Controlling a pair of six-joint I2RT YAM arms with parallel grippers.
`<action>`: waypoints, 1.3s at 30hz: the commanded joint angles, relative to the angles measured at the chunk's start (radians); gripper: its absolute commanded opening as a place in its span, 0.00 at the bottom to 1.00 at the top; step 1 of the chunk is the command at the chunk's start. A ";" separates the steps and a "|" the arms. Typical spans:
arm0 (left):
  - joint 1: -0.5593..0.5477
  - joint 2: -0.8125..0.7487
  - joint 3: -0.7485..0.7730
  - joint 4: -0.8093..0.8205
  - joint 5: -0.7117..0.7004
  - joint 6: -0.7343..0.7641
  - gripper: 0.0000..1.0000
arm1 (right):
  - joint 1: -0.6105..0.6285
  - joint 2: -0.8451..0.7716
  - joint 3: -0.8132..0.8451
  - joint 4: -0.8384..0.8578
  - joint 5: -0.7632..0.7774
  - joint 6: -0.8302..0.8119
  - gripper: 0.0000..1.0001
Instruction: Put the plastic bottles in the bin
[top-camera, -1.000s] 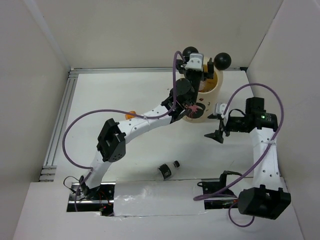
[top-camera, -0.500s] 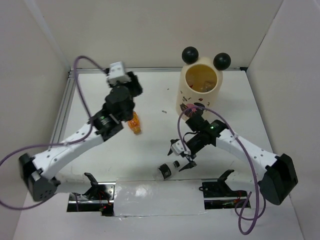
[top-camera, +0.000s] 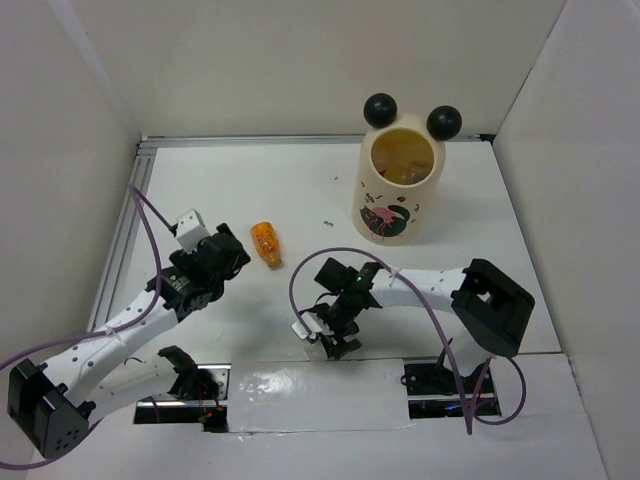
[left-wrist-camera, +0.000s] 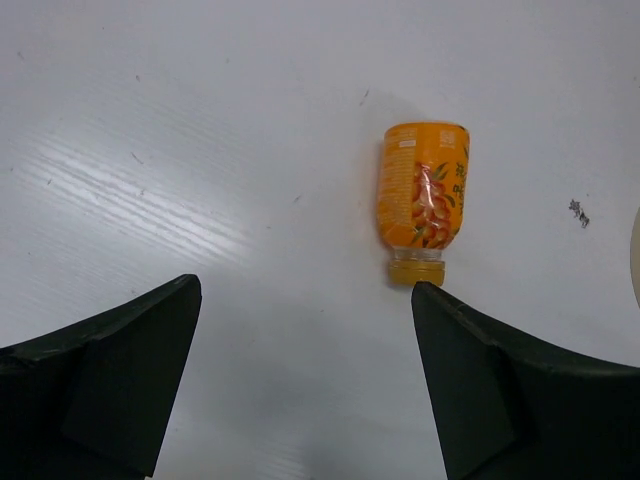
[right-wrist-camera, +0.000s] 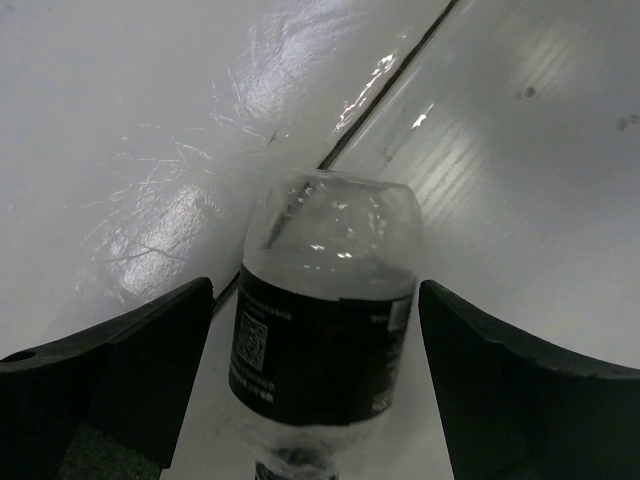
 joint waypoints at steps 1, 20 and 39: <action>0.073 0.002 -0.018 0.087 0.088 -0.042 0.99 | 0.054 0.028 -0.029 0.108 0.087 0.054 0.90; 0.317 0.402 0.069 0.515 0.524 0.113 0.99 | -0.226 -0.194 0.551 -0.107 -0.101 0.153 0.12; 0.306 0.522 0.098 0.544 0.575 0.123 0.99 | -0.943 -0.135 0.618 0.164 -0.442 0.101 0.40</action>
